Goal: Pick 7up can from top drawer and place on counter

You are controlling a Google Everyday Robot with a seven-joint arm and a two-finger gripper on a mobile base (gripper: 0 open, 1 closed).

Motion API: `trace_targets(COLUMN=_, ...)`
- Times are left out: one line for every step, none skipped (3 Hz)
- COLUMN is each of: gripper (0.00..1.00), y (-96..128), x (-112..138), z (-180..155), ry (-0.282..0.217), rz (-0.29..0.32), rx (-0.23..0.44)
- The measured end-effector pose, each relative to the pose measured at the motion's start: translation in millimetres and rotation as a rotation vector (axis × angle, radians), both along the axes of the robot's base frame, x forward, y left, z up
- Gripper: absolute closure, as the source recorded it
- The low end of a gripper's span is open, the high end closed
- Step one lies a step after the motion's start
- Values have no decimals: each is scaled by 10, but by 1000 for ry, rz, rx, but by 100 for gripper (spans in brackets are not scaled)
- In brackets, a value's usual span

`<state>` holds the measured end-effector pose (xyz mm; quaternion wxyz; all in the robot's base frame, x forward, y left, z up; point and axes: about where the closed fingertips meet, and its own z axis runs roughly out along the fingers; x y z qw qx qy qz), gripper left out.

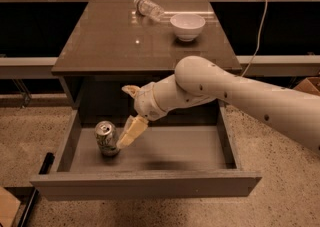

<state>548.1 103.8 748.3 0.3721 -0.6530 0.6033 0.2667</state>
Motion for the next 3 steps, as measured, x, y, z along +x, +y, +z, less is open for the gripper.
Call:
trace_targets(gripper=0, y=282, x=-18, z=-329, ry=11, rz=21, rx=-5)
trace_targets(gripper=0, y=452, x=-22, z=-622, ry=36, rz=4, rx=3)
trace_targets(gripper=26, y=554, x=-2, z=-842, ry=69, rz=-18, rx=22)
